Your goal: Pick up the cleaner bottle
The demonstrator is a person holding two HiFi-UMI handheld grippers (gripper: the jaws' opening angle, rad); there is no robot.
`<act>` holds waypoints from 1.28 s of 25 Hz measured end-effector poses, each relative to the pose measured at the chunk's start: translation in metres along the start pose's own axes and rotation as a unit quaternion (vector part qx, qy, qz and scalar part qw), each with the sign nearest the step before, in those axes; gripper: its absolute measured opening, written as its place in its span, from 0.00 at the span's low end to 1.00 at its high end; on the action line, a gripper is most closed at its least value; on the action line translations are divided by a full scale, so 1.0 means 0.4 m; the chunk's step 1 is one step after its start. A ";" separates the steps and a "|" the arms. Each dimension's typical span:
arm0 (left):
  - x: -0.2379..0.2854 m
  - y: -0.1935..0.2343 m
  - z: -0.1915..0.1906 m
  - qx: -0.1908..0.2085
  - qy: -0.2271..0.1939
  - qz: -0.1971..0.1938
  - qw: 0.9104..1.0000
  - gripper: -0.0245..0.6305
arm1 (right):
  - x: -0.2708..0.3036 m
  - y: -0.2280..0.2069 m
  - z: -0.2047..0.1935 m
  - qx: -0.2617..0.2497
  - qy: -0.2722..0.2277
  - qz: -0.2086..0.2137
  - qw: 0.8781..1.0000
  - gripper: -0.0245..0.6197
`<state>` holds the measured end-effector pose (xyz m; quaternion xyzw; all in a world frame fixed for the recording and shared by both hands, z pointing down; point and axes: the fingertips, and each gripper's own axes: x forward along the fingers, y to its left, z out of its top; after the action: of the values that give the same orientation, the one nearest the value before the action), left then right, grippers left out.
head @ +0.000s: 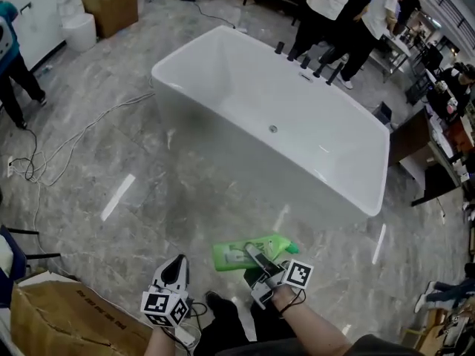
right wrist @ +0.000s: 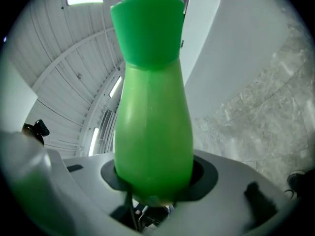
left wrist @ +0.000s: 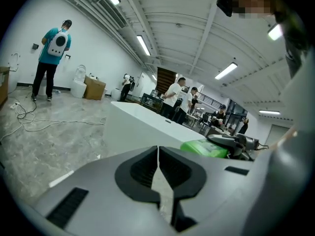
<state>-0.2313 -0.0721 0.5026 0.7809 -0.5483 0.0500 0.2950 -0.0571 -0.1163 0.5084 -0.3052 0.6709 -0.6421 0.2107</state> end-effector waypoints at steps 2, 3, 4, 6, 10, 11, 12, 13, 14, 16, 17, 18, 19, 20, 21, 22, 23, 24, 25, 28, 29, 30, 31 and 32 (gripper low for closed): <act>-0.029 -0.044 0.018 0.003 -0.005 -0.001 1.000 0.07 | -0.050 0.035 0.002 -0.007 -0.002 0.001 1.000 0.34; -0.040 -0.070 0.024 0.003 -0.008 -0.003 1.000 0.07 | -0.074 0.048 0.007 -0.010 -0.005 0.001 1.000 0.34; -0.050 -0.096 0.029 0.004 -0.011 -0.006 1.000 0.07 | -0.097 0.059 0.014 -0.010 -0.010 0.001 1.000 0.34; -0.067 -0.147 0.036 0.008 -0.014 -0.013 1.000 0.07 | -0.136 0.081 0.028 -0.011 -0.019 0.004 1.000 0.34; -0.099 -0.238 0.036 0.024 -0.018 -0.028 0.999 0.07 | -0.206 0.121 0.044 -0.022 -0.023 0.021 0.999 0.34; -0.107 -0.256 0.035 0.028 -0.019 -0.028 0.999 0.07 | -0.222 0.130 0.046 -0.024 -0.023 0.025 0.999 0.34; -0.115 -0.277 0.033 0.030 -0.020 -0.027 0.999 0.07 | -0.241 0.137 0.046 -0.023 -0.022 0.027 0.999 0.34; -0.123 -0.302 0.028 0.031 -0.021 -0.027 0.999 0.07 | -0.265 0.140 0.047 -0.021 -0.022 0.027 0.999 0.34; -0.130 -0.333 0.020 0.032 -0.021 -0.028 0.999 0.07 | -0.296 0.140 0.049 -0.018 -0.023 0.025 0.999 0.34; -0.144 -0.401 -0.002 0.041 -0.020 -0.033 0.998 0.07 | -0.370 0.127 0.054 -0.017 -0.024 0.018 0.999 0.34; -0.150 -0.434 -0.011 0.045 -0.020 -0.034 0.998 0.07 | -0.407 0.117 0.057 -0.019 -0.024 0.011 0.999 0.34; -0.156 -0.466 -0.016 0.048 -0.021 -0.035 0.998 0.07 | -0.442 0.110 0.062 -0.022 -0.022 0.006 0.999 0.34; -0.161 -0.499 -0.019 0.049 -0.023 -0.036 0.998 0.07 | -0.476 0.107 0.067 -0.024 -0.021 0.001 0.999 0.34; -0.168 -0.533 -0.022 0.052 -0.024 -0.037 0.998 0.07 | -0.509 0.106 0.072 -0.026 -0.020 -0.001 0.999 0.34; -0.174 -0.568 -0.027 0.055 -0.026 -0.039 0.997 0.07 | -0.543 0.106 0.077 -0.026 -0.020 -0.001 0.999 0.34; -0.179 -0.604 -0.034 0.058 -0.027 -0.041 0.997 0.07 | -0.577 0.107 0.084 -0.024 -0.022 0.000 0.999 0.34; -0.186 -0.639 -0.045 0.061 -0.029 -0.043 0.997 0.07 | -0.611 0.107 0.091 -0.023 -0.026 0.002 0.999 0.34; -0.193 -0.672 -0.058 0.063 -0.030 -0.045 0.997 0.07 | -0.645 0.108 0.096 -0.021 -0.030 0.005 0.999 0.34; -0.201 -0.702 -0.073 0.065 -0.030 -0.047 0.996 0.07 | -0.678 0.109 0.100 -0.018 -0.036 0.008 0.999 0.34; -0.228 -0.783 -0.114 0.066 -0.032 -0.052 0.996 0.07 | -0.769 0.120 0.107 -0.013 -0.047 0.017 0.999 0.34; -0.238 -0.811 -0.127 0.066 -0.033 -0.054 0.996 0.07 | -0.799 0.126 0.109 -0.016 -0.048 0.019 0.999 0.34; -0.248 -0.840 -0.141 0.066 -0.033 -0.057 0.996 0.07 | -0.830 0.130 0.110 -0.021 -0.047 0.020 0.998 0.34; -0.259 -0.869 -0.158 0.067 -0.034 -0.060 0.995 0.07 | -0.862 0.132 0.110 -0.025 -0.047 0.020 0.998 0.34; -0.269 -0.897 -0.177 0.068 -0.033 -0.063 0.995 0.07 | -0.895 0.130 0.109 -0.027 -0.047 0.020 0.998 0.34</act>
<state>0.0617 0.1339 0.3717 0.8334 -0.5026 0.0426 0.2259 0.2245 0.0946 0.4138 -0.3268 0.6837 -0.6042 0.2465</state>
